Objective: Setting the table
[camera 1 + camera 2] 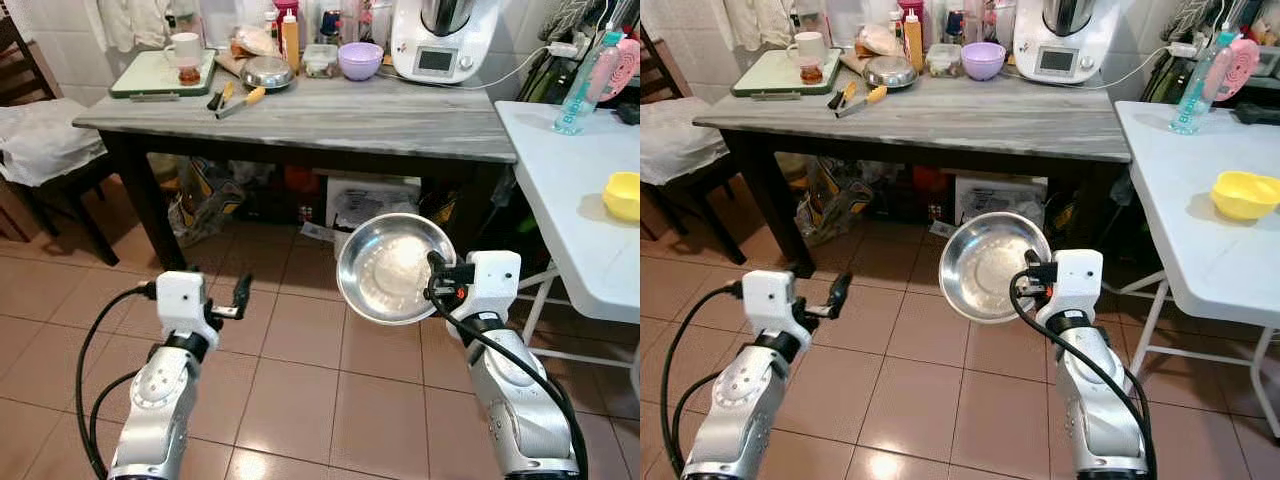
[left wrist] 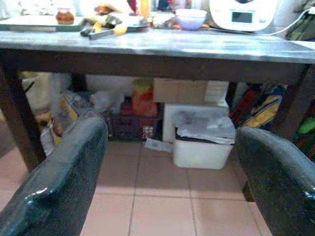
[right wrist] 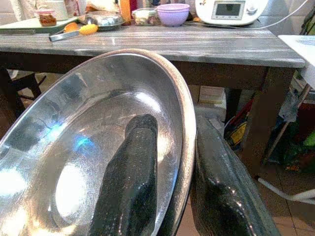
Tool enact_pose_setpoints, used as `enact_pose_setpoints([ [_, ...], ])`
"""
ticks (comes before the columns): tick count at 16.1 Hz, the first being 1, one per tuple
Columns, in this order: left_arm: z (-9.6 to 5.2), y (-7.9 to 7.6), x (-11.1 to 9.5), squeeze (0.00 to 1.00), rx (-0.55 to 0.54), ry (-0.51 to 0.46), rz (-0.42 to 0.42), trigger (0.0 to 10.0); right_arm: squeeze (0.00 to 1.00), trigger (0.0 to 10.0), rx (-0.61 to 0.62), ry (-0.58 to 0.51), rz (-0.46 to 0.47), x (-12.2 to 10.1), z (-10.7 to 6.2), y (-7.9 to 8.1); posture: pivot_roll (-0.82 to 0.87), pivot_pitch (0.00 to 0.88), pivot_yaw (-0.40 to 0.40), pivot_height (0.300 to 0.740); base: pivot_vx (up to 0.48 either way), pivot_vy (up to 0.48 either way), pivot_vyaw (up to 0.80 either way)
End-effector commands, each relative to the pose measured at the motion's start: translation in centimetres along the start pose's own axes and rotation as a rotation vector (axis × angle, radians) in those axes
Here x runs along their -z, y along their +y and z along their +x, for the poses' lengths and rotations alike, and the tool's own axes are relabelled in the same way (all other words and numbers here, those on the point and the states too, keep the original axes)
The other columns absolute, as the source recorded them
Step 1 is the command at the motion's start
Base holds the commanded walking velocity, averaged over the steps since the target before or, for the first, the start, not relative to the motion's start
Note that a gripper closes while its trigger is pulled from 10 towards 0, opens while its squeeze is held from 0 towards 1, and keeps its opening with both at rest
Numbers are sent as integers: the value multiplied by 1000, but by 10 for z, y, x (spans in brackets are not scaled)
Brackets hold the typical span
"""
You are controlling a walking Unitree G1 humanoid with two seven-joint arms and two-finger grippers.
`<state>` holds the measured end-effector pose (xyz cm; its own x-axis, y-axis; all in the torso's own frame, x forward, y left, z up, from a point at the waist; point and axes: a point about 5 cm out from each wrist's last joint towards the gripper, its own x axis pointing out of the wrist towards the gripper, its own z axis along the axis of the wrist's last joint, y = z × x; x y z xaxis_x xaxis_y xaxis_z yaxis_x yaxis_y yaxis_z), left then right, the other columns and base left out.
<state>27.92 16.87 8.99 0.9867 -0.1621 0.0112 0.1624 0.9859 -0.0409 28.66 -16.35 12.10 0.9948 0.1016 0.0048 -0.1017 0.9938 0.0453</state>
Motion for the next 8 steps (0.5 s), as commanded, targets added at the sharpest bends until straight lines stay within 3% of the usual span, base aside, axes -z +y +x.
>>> enact_pose_setpoints([
  [1, 1, 0, -4, 0, 15, -17, 12, 10000, 0, 10000, 14, -32, 7, -6, -1, -1, -52, 0, 29, 740, 368, 0, 0],
  [8, 1, -4, -2, 0, 48, -12, 7, 10000, 0, 10000, 22, -24, 3, -4, -4, -2, -57, 0, 34, 740, 413, 0, 0],
])
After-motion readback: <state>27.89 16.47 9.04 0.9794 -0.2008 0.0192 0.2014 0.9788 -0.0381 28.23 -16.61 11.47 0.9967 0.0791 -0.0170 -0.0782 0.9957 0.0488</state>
